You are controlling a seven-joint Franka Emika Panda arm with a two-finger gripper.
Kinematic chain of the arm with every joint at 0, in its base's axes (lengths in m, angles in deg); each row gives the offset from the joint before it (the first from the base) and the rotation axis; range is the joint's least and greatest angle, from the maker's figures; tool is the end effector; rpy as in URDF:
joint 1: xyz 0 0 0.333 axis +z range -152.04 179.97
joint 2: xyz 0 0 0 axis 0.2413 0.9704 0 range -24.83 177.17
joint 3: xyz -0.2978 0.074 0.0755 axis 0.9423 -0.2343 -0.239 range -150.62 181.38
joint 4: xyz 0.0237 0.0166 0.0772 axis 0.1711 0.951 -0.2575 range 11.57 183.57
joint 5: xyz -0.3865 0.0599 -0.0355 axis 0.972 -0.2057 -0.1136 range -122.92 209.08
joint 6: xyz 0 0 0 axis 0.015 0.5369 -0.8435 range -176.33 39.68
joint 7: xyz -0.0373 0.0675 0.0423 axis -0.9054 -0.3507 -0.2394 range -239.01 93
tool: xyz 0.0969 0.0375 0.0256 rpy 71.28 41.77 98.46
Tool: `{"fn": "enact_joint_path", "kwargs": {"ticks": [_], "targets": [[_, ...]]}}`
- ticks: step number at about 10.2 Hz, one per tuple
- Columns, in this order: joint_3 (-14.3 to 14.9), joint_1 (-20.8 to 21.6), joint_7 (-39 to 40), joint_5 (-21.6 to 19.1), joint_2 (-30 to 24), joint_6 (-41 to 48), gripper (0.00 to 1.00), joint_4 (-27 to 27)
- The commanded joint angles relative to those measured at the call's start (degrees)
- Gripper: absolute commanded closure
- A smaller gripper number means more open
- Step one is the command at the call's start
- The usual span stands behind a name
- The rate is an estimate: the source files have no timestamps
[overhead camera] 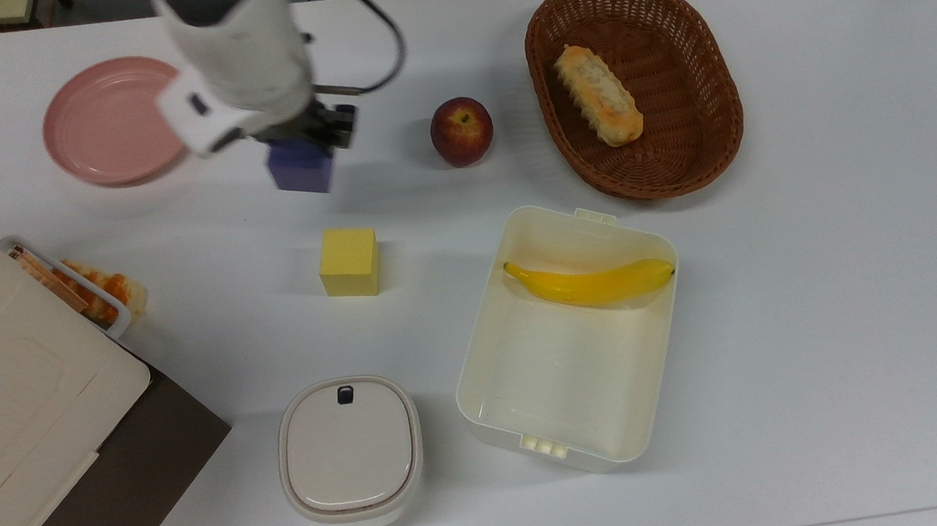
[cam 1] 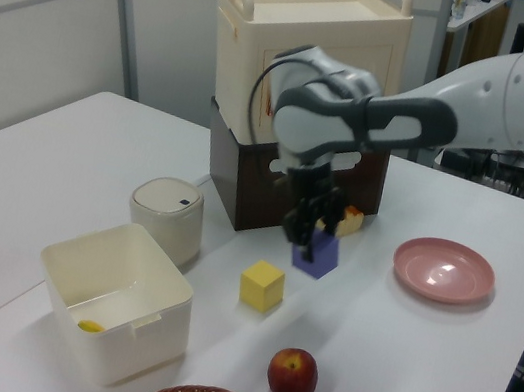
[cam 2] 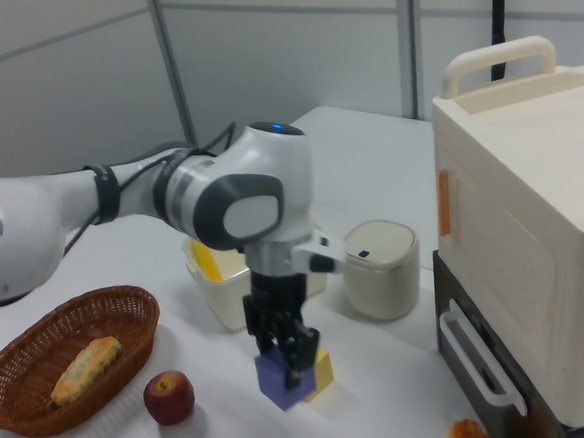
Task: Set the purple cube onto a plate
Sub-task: 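Carry the purple cube to the pink plate and lower it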
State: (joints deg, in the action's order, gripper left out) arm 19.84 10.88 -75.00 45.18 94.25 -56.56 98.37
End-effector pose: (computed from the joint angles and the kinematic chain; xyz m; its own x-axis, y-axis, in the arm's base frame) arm 0.6213 -0.0810 0.4375 0.9592 -0.1607 -0.2328 -0.1490 -0.9866 0.0670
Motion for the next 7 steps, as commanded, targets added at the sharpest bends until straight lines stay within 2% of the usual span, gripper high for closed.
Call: {"fn": "enact_joint_path", "kwargs": {"ticks": [1, 2, 4, 7], "targets": [[0.54, -7.09, 9.61, 1.24, -1.29, 1.89, 1.0, 0.61], [0.46, -8.77, 10.95, 1.25, -2.25, 1.81, 1.0, 0.52], [0.55, -9.13, 11.66, 1.25, -3.83, 0.5, 1.0, 0.87], [0.63, -11.51, 17.28, 0.54, -12.7, -10.12, 1.0, 12.87]]}}
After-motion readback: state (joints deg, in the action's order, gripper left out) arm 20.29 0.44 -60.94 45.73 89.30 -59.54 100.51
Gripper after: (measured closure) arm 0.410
